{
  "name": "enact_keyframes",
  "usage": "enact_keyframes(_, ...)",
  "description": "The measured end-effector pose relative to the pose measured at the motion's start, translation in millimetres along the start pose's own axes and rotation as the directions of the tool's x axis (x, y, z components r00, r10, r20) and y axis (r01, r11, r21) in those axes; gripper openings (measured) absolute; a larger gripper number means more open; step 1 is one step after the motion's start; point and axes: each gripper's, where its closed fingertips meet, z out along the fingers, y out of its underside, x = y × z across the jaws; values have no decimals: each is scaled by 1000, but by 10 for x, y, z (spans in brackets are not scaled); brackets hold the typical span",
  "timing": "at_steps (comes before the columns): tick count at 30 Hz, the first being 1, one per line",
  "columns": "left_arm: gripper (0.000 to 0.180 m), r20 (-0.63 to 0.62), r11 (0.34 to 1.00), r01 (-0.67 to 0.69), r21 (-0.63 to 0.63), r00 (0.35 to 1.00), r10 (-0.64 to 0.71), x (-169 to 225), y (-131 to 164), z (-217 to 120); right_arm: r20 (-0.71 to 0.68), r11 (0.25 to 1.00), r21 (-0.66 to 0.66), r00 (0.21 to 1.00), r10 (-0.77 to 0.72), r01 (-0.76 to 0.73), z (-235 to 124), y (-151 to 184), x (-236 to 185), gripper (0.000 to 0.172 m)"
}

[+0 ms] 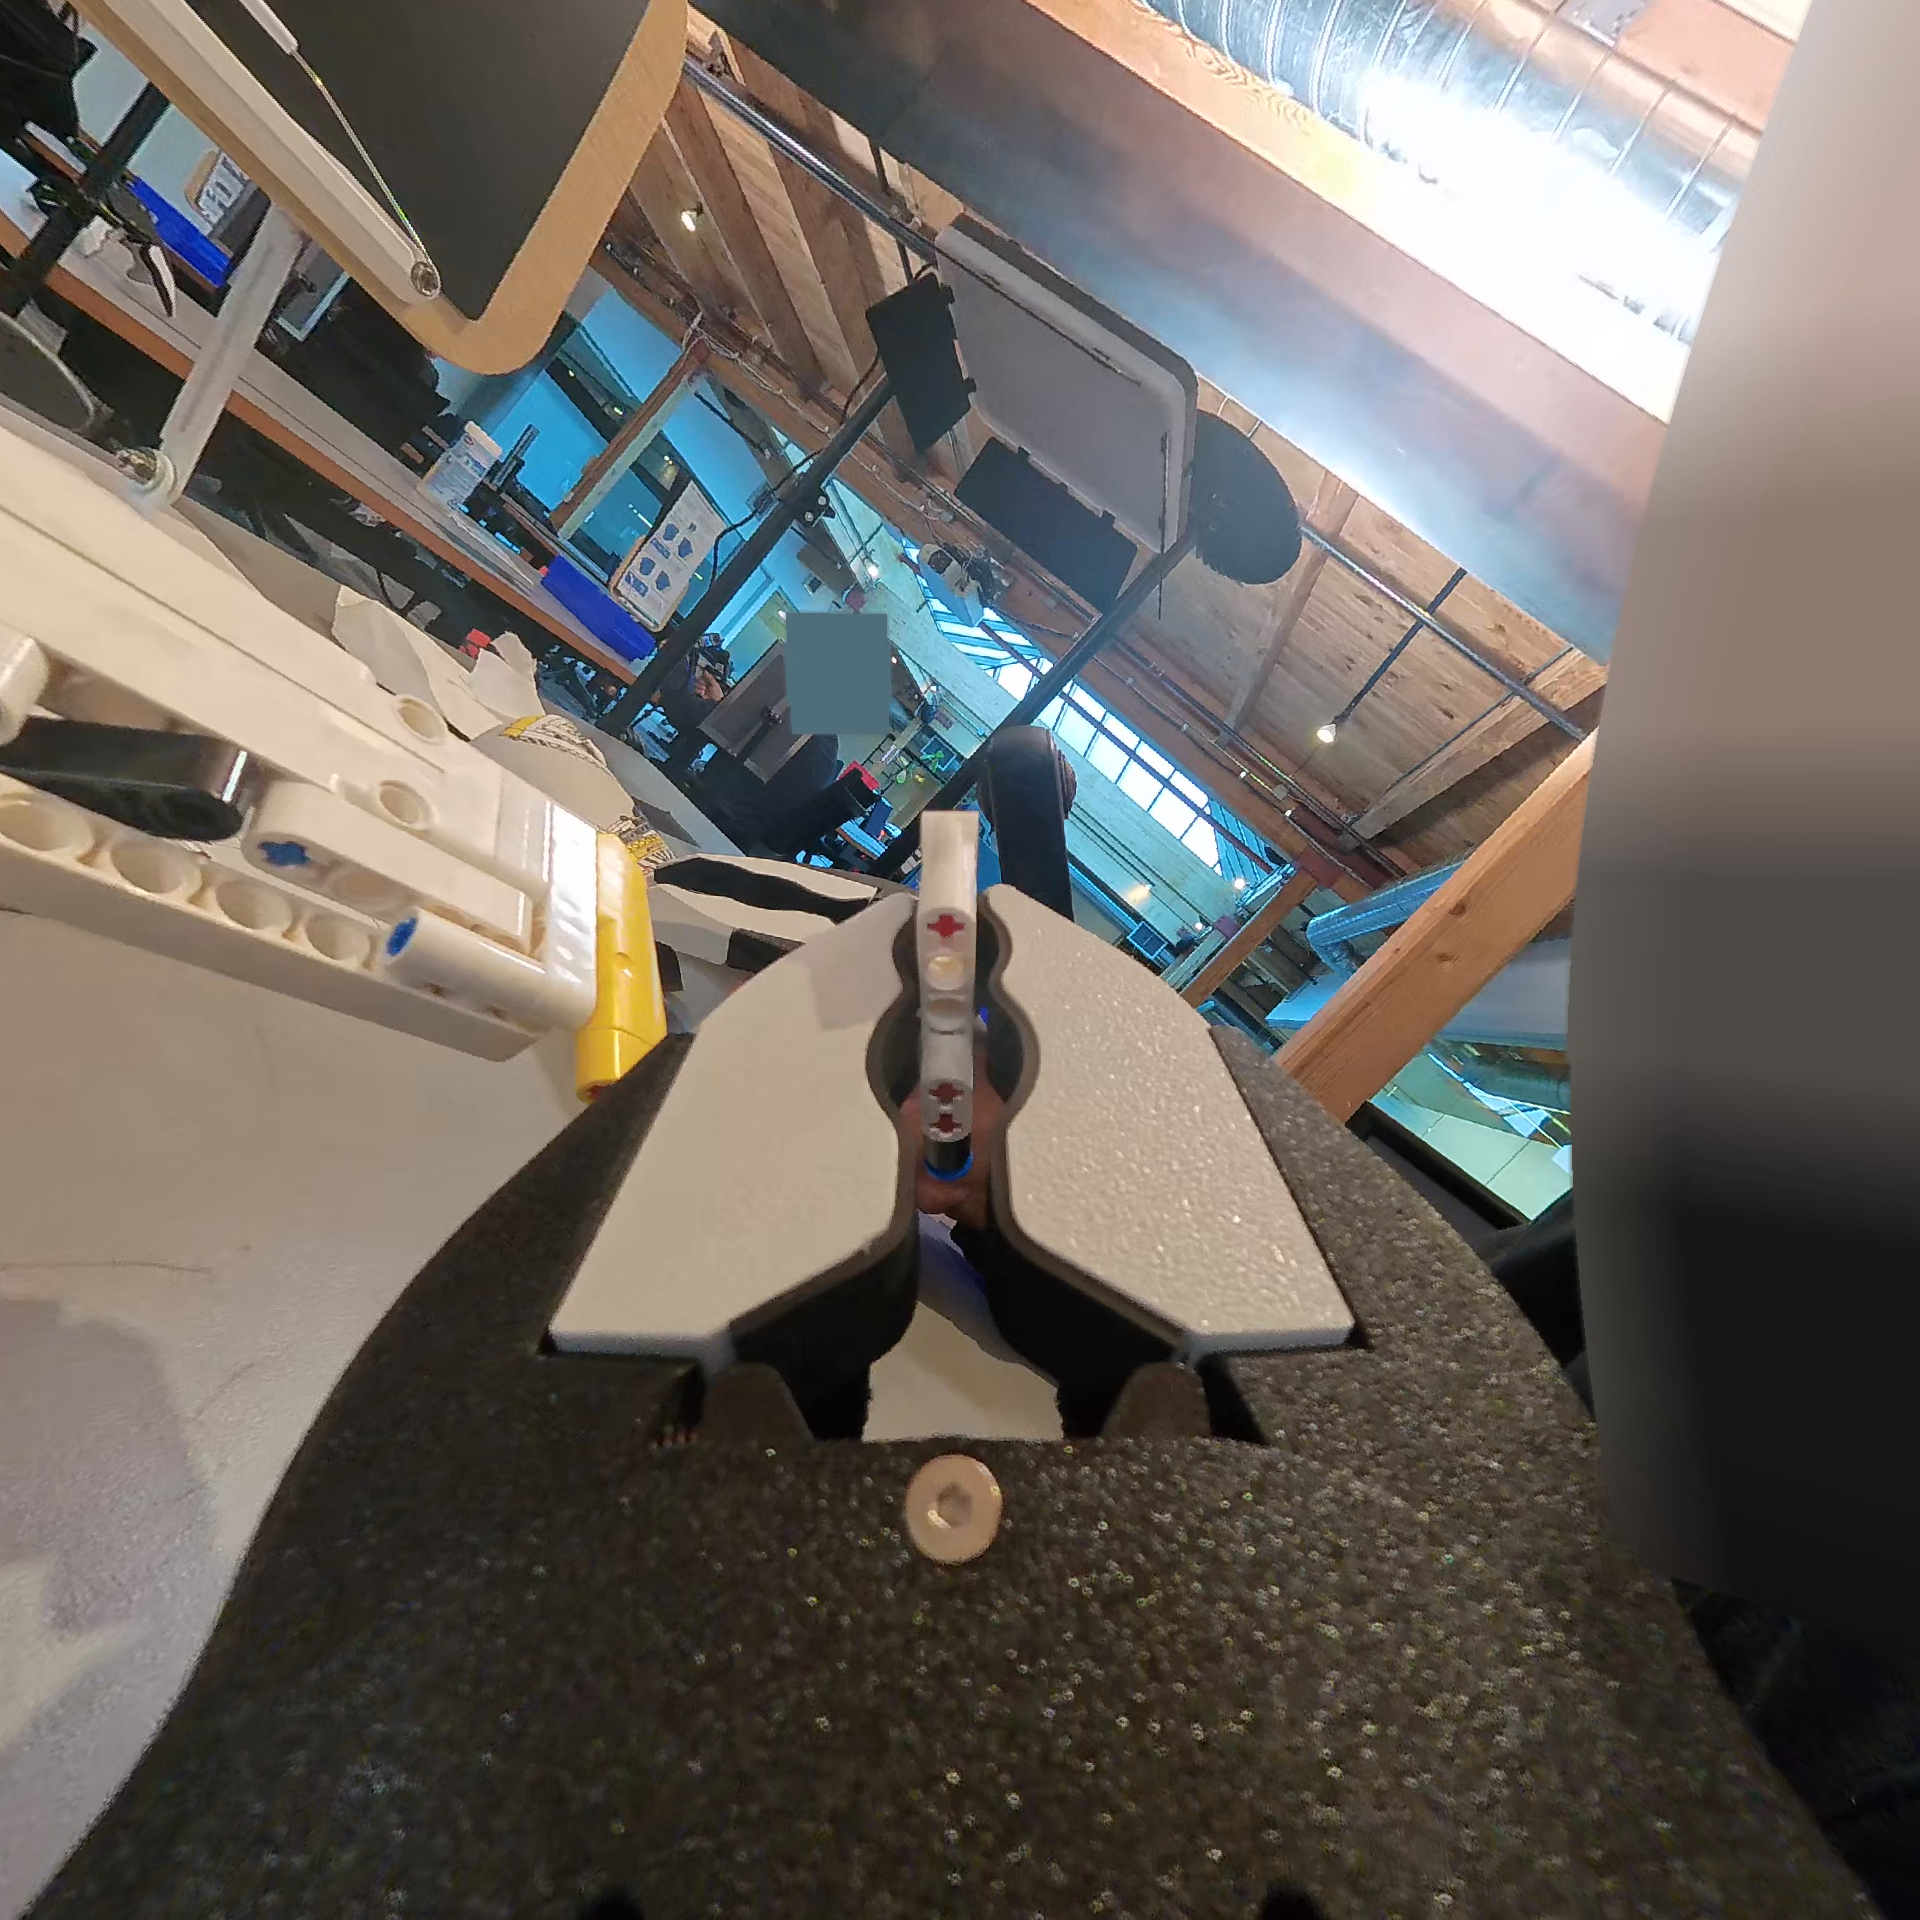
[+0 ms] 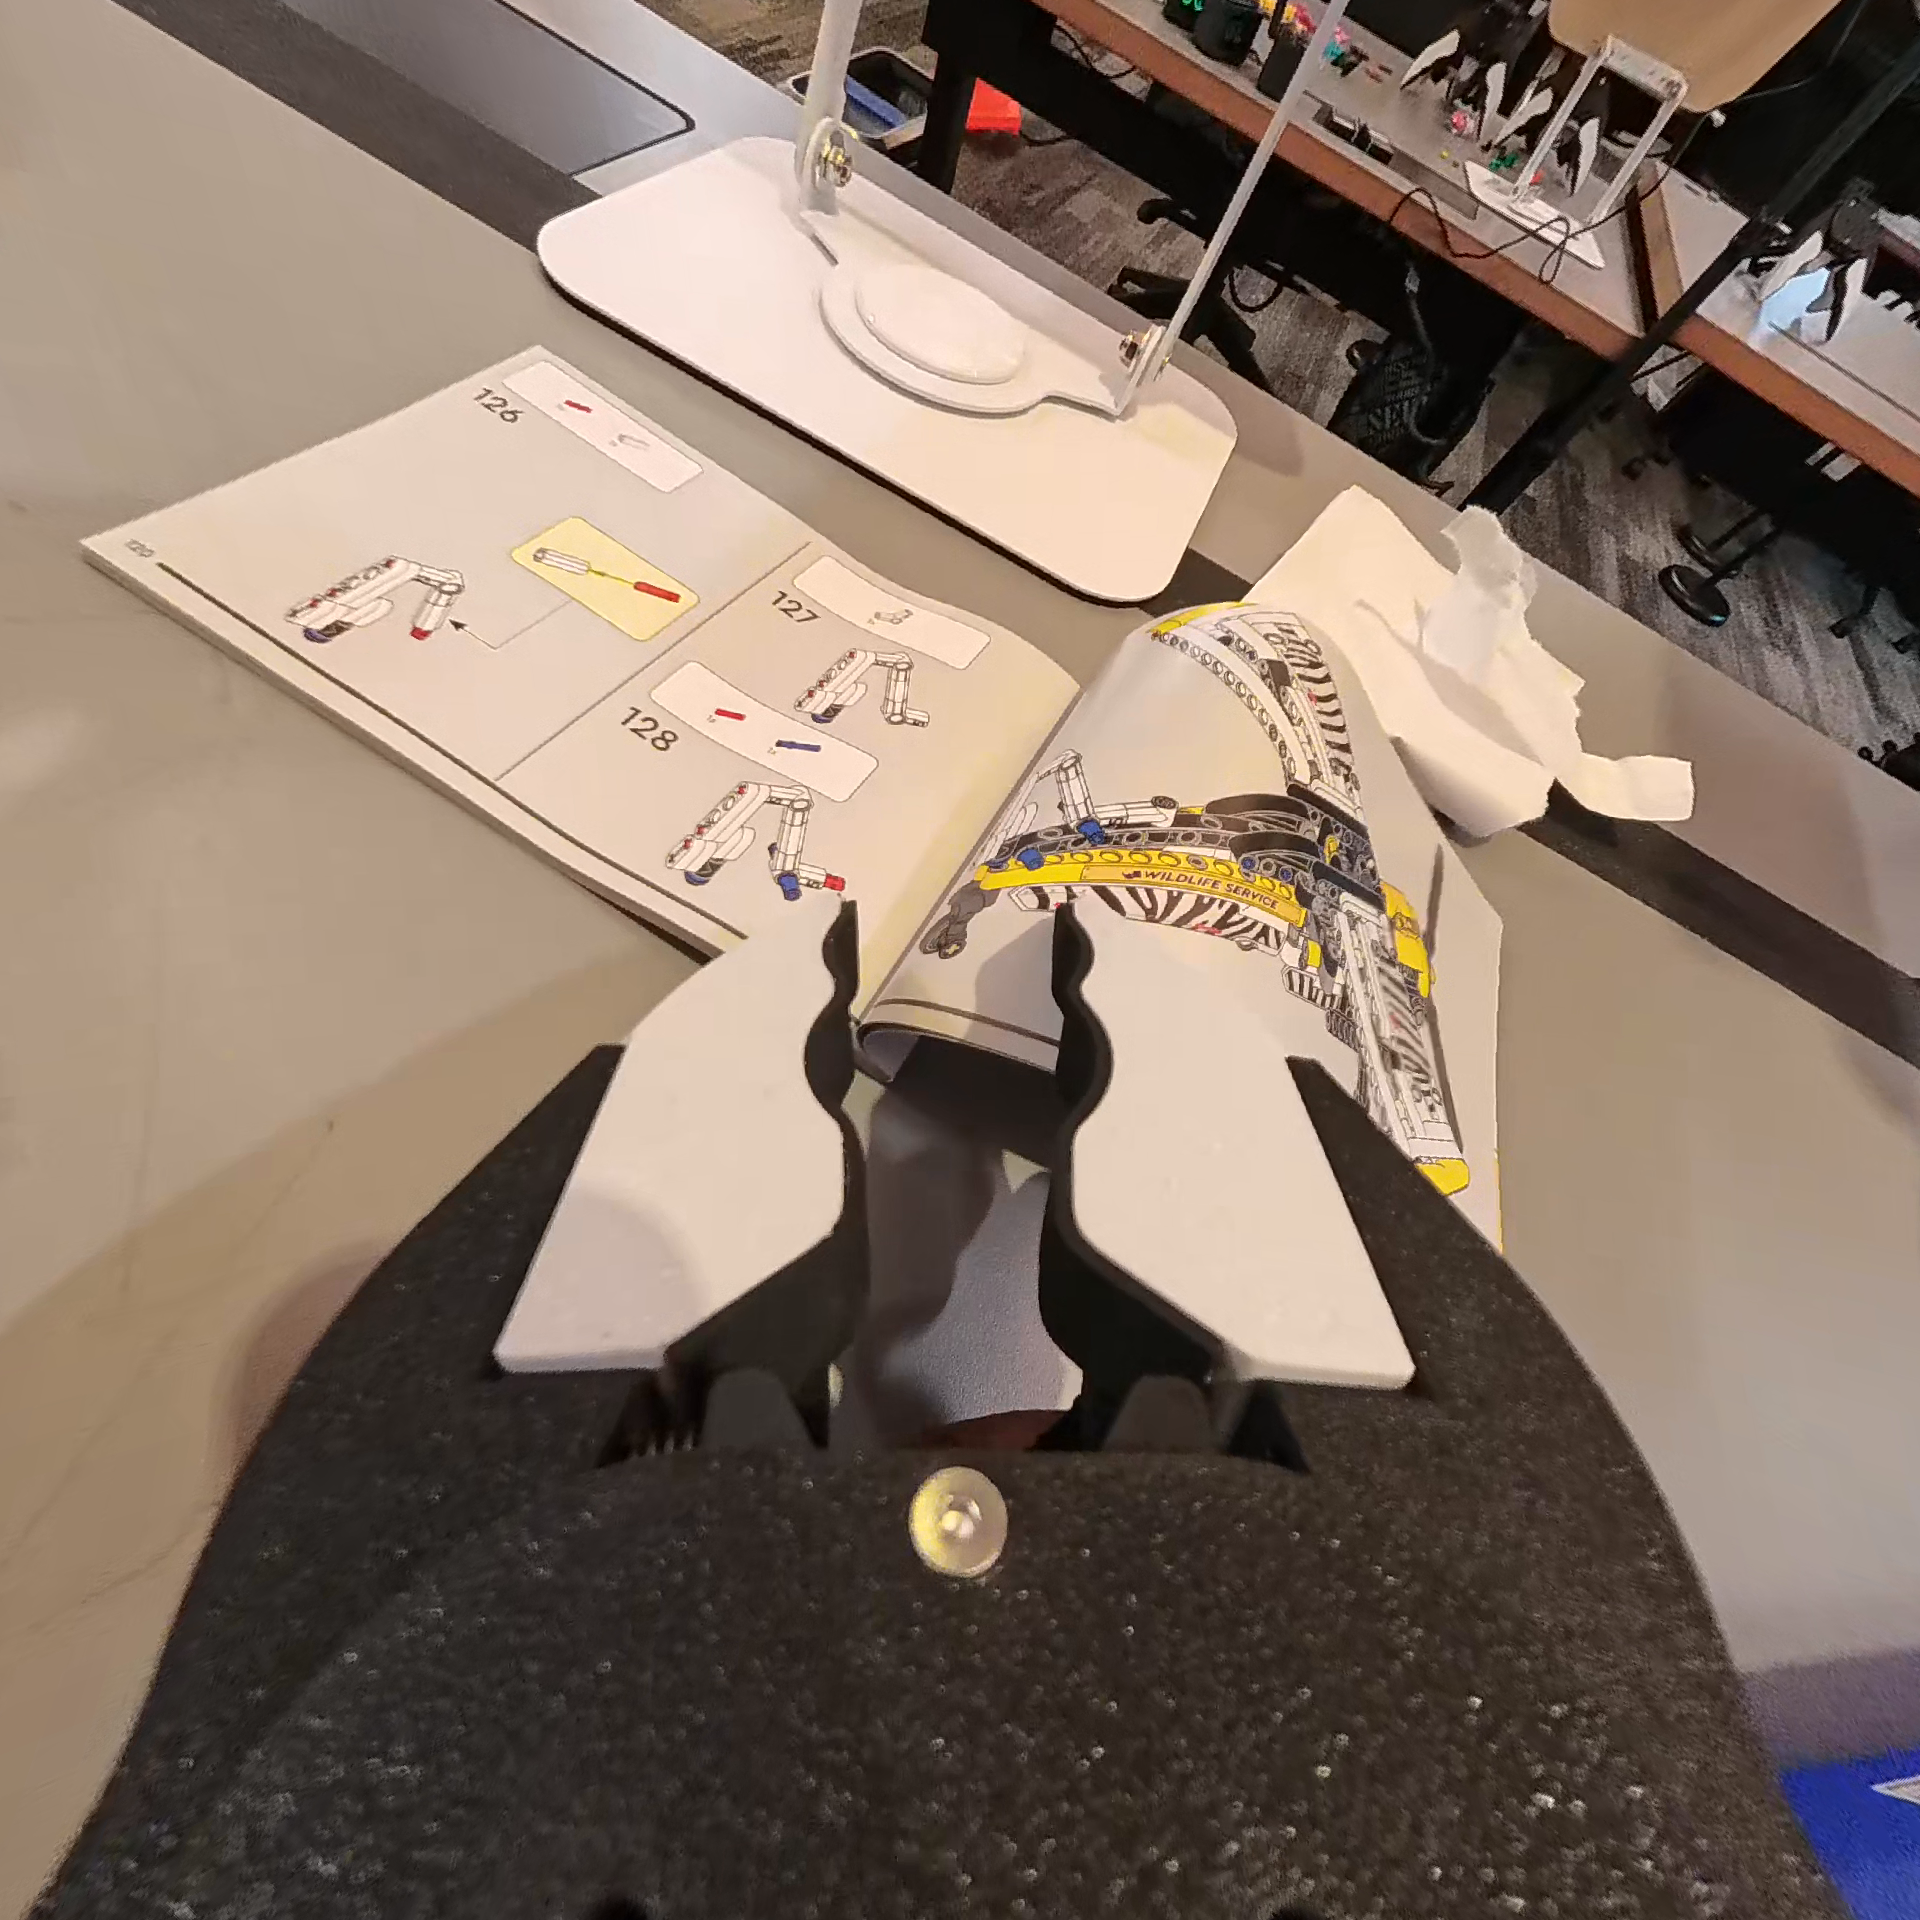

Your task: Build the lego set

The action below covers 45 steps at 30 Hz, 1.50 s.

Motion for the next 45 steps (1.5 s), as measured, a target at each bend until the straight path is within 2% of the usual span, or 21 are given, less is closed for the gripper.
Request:
enact_keyframes(27, 8, 9, 1000, -26, -2, 1000, 26, 12, 18, 6, 20, 1000, 11, 1000, 3, -3, -9, -12, -16, 35)
enact_keyframes(35, 8, -33, 996, -74, -45, 997, 73, 158, 162, 38, 17, 1000, 12, 1000, -5, 4, -10, -13, -21, 35)
enact_keyframes(45, 8, -30, 997, -59, -47, 998, 58, 140, 150, 34, 15, 1000, 16, 1000, -18, 18, -14, -18, -32, 35)
